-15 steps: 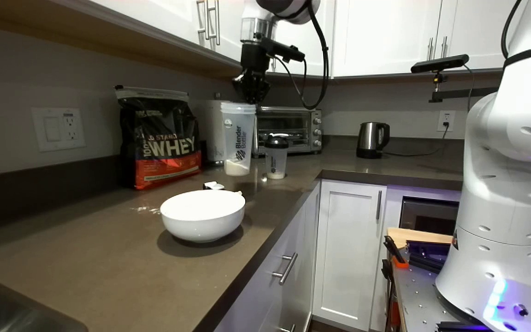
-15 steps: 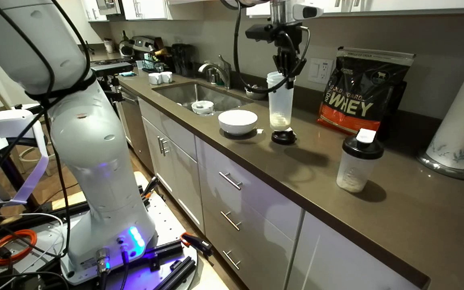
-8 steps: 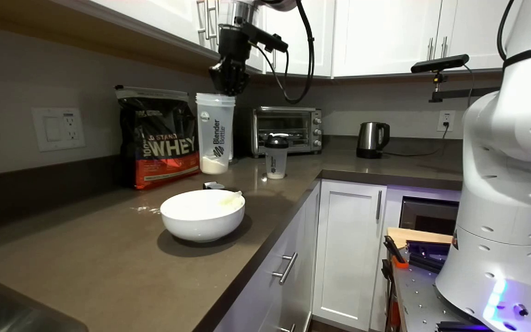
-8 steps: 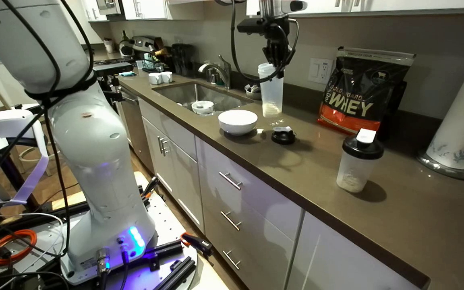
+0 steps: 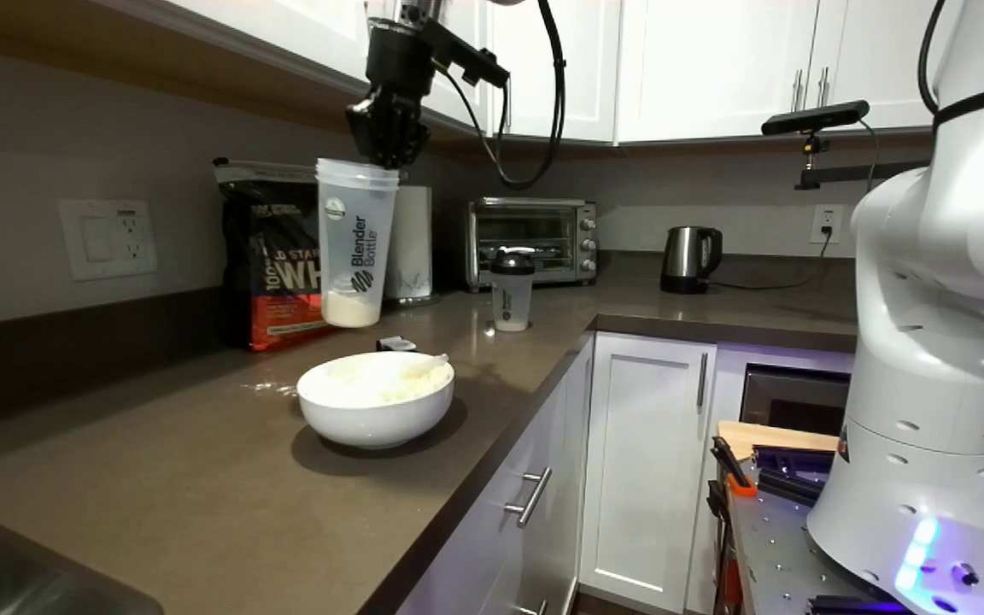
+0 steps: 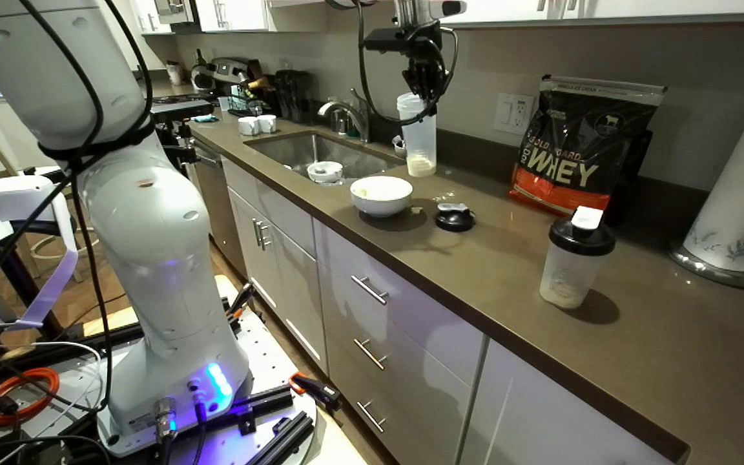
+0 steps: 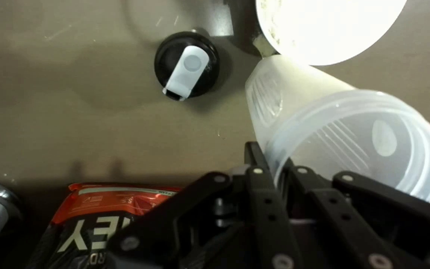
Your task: Move the left bottle to the left side of the bowl
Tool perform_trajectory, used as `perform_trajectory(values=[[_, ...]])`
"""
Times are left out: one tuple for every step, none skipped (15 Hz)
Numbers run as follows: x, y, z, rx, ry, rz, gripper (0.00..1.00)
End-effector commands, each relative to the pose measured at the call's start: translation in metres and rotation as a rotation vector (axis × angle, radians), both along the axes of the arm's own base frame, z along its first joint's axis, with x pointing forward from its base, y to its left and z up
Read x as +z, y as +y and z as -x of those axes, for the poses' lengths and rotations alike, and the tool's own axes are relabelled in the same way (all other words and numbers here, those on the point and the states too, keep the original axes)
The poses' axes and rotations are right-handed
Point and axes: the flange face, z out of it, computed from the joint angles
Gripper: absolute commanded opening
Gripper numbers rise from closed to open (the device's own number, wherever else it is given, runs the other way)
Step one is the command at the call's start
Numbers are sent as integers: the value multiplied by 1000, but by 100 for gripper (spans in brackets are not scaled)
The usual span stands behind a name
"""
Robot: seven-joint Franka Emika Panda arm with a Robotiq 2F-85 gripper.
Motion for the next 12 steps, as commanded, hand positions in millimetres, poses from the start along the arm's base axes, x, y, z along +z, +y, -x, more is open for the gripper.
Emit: perform_trajectory(values=[[2,22,-2,36,-65,-40,4],[0,29,-2,47,-75,-50,4],[-2,35,-4,55,-79,-62,4],[-5,41,-4,64,-82,-71,4],[-8,46,-5,71,-81,-82,4],[-12,51,-5,78,-79,-92,4],[-16,55,-7,84,-77,-99,4],[-20,59,-8,90,-71,-108,4],[-24,64,-9,95,-66,-114,4],[-28,67,-10,101,-60,-121,4],[-32,71,-11,108,-55,-126,4],[-36,74,-13,114,-48,-130,4]])
